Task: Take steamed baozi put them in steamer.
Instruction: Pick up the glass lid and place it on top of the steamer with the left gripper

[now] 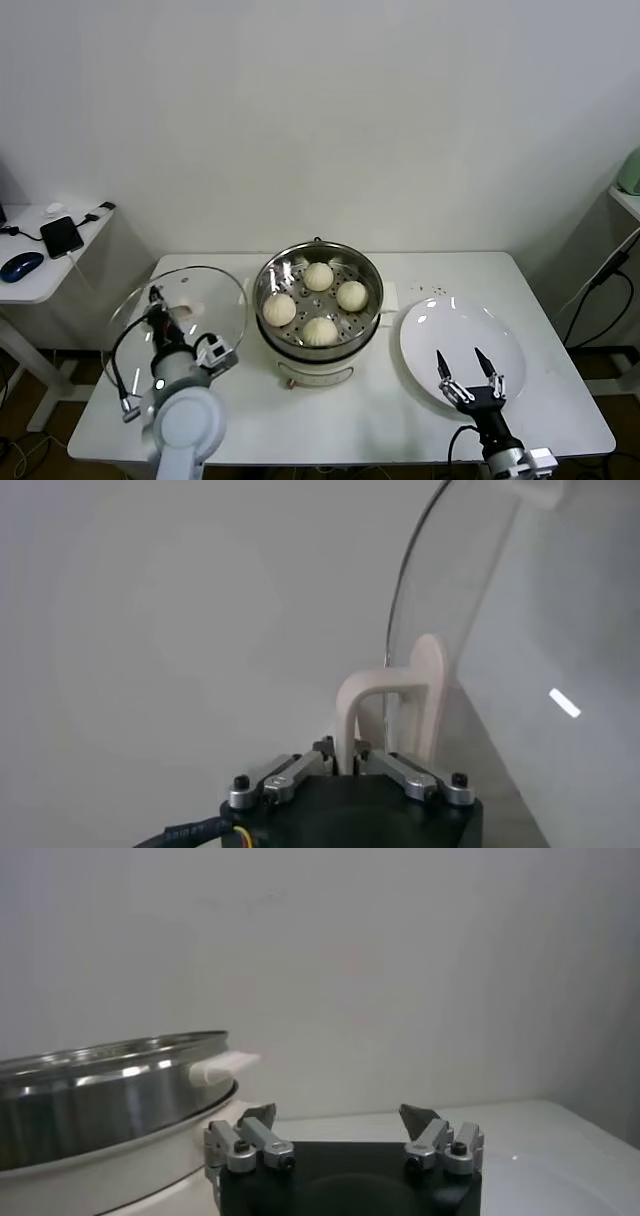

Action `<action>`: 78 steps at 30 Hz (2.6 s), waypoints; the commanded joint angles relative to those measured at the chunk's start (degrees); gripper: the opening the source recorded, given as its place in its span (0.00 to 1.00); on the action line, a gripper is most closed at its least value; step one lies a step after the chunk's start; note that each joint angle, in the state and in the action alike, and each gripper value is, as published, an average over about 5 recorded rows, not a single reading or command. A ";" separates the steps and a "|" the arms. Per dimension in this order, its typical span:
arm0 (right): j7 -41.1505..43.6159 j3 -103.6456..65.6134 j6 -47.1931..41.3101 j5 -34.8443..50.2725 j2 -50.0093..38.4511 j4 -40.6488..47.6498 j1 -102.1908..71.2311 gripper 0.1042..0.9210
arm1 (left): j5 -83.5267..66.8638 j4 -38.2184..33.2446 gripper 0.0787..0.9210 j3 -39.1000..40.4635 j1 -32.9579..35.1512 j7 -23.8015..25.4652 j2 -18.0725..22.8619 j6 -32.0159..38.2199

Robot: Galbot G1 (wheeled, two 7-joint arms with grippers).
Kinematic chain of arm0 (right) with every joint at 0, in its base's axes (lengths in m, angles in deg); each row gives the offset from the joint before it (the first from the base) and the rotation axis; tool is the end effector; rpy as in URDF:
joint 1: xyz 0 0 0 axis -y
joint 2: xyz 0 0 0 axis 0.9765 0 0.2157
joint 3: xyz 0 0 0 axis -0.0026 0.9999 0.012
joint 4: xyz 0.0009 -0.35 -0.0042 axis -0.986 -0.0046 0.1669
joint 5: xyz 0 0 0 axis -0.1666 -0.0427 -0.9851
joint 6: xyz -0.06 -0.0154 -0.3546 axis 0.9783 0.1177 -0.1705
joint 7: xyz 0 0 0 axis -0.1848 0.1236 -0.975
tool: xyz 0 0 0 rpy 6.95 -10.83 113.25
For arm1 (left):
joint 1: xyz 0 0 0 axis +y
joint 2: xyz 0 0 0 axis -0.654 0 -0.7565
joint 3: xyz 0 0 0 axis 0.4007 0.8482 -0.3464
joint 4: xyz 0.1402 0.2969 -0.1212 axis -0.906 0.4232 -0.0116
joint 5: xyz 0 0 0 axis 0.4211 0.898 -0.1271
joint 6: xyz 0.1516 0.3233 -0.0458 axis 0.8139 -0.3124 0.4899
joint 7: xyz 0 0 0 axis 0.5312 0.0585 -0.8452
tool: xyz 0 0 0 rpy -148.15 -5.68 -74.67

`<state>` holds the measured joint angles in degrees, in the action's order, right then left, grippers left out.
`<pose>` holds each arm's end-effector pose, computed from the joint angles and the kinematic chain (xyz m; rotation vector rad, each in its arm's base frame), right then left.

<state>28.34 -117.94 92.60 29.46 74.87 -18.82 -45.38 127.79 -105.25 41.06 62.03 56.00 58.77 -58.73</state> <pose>0.1612 -0.0972 -0.3852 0.1928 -3.0724 -0.1935 0.2685 -0.0250 -0.2454 0.4874 -1.9472 -1.7854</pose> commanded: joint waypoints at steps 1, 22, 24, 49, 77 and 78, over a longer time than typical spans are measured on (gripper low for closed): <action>-0.04 -0.37 0.17 -0.12 0.65 0.38 -0.13 0.88 | 6.13 0.11 0.10 10.42 -3.40 4.08 4.24 -1.78; 0.08 -1.36 0.27 -0.65 2.23 2.47 0.32 0.88 | 4.31 11.99 0.10 24.74 -16.76 7.99 4.24 -4.82; 0.07 -1.35 0.28 -0.70 2.38 2.74 0.43 0.88 | 3.19 12.55 0.10 26.27 -17.39 8.05 4.24 -5.22; 0.12 -1.53 0.24 -1.81 3.52 3.45 0.85 0.88 | -2.80 22.74 0.10 30.66 -23.94 2.10 4.24 -8.83; 0.18 -1.31 0.52 -2.12 3.61 3.47 0.76 0.88 | -0.40 23.59 0.10 29.32 -22.47 3.15 4.24 -8.66; 0.18 -1.30 0.54 -2.12 3.61 3.49 0.76 0.88 | -0.29 23.64 0.10 29.28 -22.43 3.08 4.24 -8.63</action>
<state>28.53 -119.27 93.06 27.35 78.45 -15.37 -44.62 126.91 -82.02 70.61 39.51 59.29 60.21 -64.74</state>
